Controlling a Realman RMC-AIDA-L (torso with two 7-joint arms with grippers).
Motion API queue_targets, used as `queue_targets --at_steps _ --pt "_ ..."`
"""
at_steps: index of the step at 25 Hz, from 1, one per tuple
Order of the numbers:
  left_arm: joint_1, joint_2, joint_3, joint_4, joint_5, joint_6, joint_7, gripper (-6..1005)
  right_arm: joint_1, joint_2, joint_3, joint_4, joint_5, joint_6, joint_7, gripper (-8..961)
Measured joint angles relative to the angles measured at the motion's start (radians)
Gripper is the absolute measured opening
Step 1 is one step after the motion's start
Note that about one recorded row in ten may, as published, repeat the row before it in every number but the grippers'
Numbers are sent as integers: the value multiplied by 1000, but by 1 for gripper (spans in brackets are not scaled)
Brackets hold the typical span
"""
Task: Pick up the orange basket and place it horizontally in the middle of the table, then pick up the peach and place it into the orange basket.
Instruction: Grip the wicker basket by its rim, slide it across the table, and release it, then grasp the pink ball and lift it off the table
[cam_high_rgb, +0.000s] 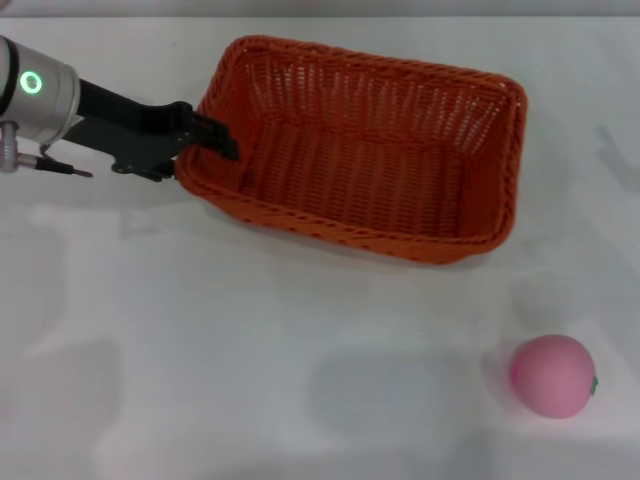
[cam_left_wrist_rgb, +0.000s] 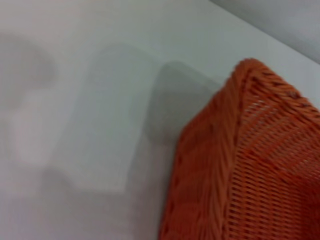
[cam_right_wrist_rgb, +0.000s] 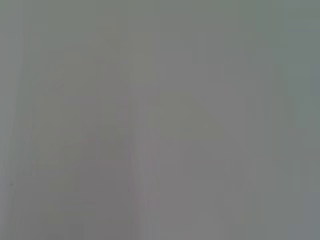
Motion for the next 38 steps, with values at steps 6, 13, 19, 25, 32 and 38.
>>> queue_targets --at_steps 6,13,19,25,32,38 --pt "29 5 -2 -17 -52 -25 96 753 -4 0 -8 4 0 12 8 790" --pt "103 35 -4 -29 -166 -58 263 864 -20 -1 -8 -2 0 28 28 788" --pt "177 45 -6 -94 -209 -95 392 863 -52 -3 -8 -43 0 54 72 786" --pt "271 44 -6 -222 -231 -92 510 863 -107 -3 -8 -126 0 59 123 785" --pt "375 18 -86 -356 -242 -77 671 863 -182 -13 3 -227 1 39 222 783" --pt "443 -8 -165 -405 -301 -70 853 864 -224 -49 1 -330 -70 18 352 781"
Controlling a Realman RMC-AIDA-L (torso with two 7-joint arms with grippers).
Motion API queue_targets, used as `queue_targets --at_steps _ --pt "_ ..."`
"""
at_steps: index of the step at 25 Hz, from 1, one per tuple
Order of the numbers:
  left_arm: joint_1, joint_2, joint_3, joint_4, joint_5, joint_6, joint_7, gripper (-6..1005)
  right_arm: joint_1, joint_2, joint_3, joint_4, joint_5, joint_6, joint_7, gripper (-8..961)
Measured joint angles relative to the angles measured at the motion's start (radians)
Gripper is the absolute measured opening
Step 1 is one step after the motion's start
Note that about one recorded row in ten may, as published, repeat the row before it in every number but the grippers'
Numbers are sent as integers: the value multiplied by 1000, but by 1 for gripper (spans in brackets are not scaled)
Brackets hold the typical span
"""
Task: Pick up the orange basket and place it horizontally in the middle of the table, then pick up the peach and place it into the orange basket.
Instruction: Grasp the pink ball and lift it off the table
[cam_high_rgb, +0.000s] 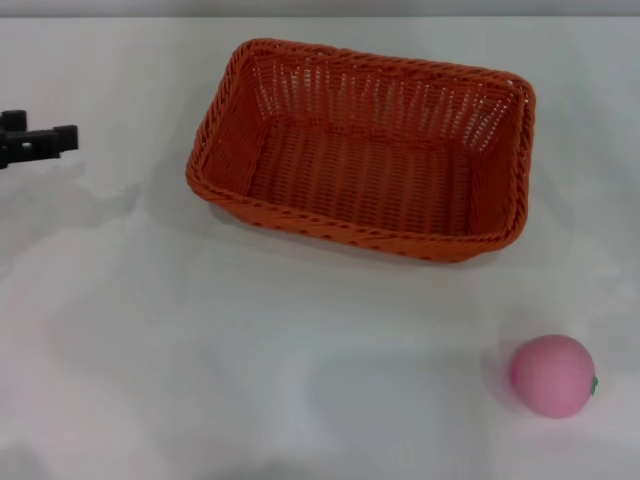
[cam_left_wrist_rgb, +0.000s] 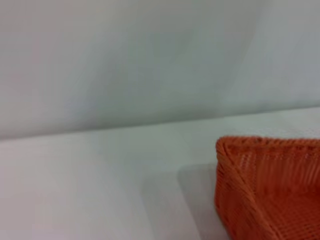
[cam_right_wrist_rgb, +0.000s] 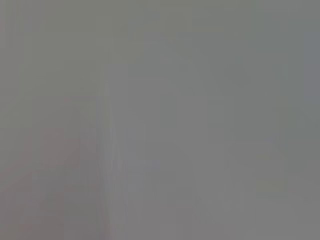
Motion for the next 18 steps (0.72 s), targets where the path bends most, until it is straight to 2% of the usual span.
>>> queue_targets --at_steps 1,2,3,9,13,18 --pt "11 -1 -4 0 -23 4 20 864 -5 -9 1 -23 -18 -4 29 781" --pt "30 -1 -6 3 -60 13 54 864 -16 -32 2 -73 -59 -28 109 781" --pt "48 -1 -6 5 -98 25 87 864 -16 -32 2 -73 -59 -28 109 781" --pt "164 -5 -8 40 -343 83 322 863 -23 -100 2 -220 -237 -83 321 779" --pt "199 -5 -28 138 -494 84 484 864 -12 -134 3 -323 -396 -20 402 778" --pt "210 -5 -46 257 -600 80 639 864 60 -162 0 -414 -635 121 497 777"
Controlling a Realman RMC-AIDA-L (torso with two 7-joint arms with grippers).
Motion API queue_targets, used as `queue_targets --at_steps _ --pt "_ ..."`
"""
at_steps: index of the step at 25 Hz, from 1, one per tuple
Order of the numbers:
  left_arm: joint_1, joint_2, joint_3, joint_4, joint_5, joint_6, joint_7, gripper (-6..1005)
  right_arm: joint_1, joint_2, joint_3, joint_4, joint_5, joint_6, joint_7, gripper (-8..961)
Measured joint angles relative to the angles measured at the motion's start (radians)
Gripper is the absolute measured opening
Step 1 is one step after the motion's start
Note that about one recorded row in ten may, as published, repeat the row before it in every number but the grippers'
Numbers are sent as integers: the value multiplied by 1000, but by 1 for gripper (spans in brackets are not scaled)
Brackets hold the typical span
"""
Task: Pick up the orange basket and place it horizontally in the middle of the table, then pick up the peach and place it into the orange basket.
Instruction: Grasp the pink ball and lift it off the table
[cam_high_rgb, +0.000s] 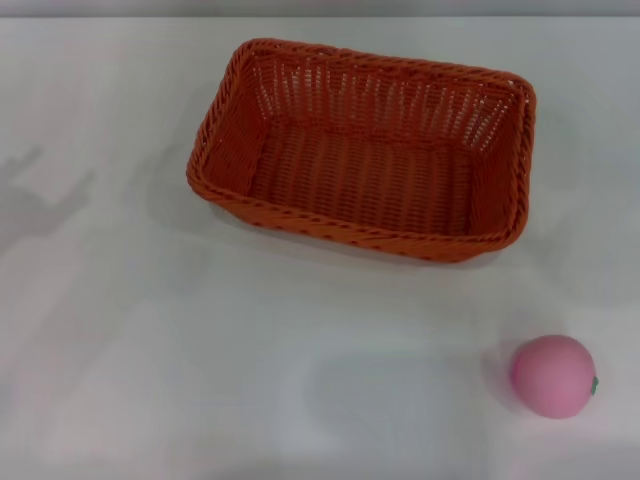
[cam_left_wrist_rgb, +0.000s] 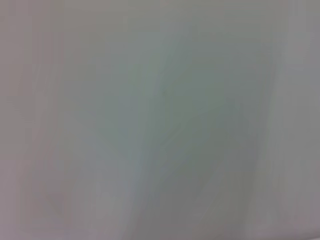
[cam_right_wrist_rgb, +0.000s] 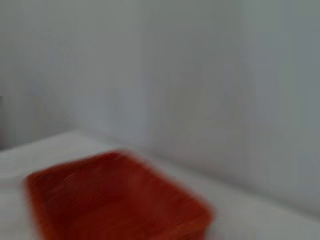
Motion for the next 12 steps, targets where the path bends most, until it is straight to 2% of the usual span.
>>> queue_targets --at_steps 4,7,12 --pt "0 1 0 50 -32 7 82 863 81 -2 -18 -10 -178 58 60 776" --pt "-5 1 -1 96 -70 7 134 863 147 11 -54 -5 -309 70 96 775" --pt "-11 1 -1 128 -93 7 181 864 218 33 -135 1 -411 76 152 774"
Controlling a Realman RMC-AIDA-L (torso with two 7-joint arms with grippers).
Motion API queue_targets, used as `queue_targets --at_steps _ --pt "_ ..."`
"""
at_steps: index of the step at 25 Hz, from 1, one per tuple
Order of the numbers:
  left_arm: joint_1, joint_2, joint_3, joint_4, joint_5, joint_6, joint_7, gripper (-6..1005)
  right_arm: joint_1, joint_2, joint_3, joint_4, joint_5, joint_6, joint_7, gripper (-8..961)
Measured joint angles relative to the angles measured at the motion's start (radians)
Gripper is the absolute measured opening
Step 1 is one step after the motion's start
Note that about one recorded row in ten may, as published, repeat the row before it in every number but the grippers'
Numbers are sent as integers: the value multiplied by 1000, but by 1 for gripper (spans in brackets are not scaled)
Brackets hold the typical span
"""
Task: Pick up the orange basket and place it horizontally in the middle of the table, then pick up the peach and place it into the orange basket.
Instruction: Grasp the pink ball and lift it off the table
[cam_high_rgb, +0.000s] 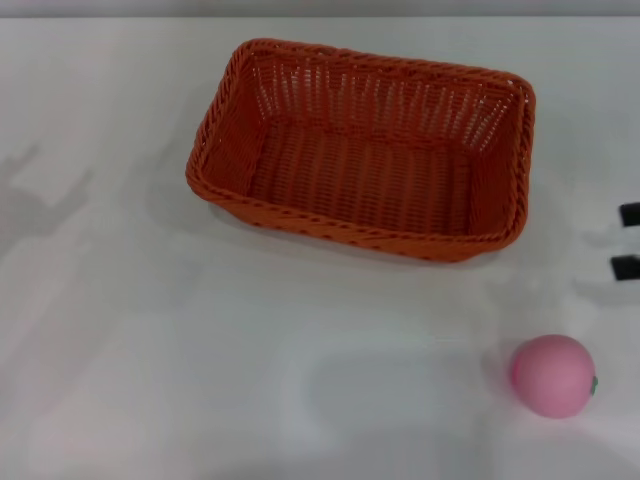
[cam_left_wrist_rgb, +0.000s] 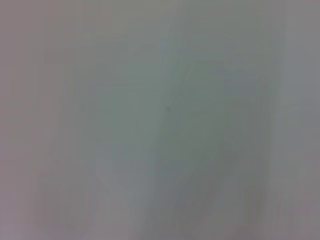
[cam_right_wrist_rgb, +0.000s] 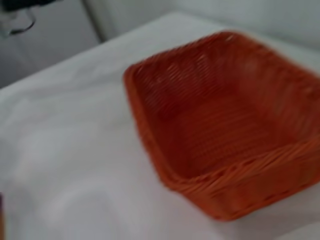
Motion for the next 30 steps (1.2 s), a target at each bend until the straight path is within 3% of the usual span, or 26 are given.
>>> queue_targets --at_steps 12,21,30 --pt "-7 1 0 42 -2 1 51 863 113 5 -265 30 -43 14 207 771" --pt "-11 0 2 46 -2 -10 73 864 163 54 -279 52 -190 5 276 768" --pt "-12 2 0 46 -2 -11 93 864 164 70 -283 51 -238 -7 289 766"
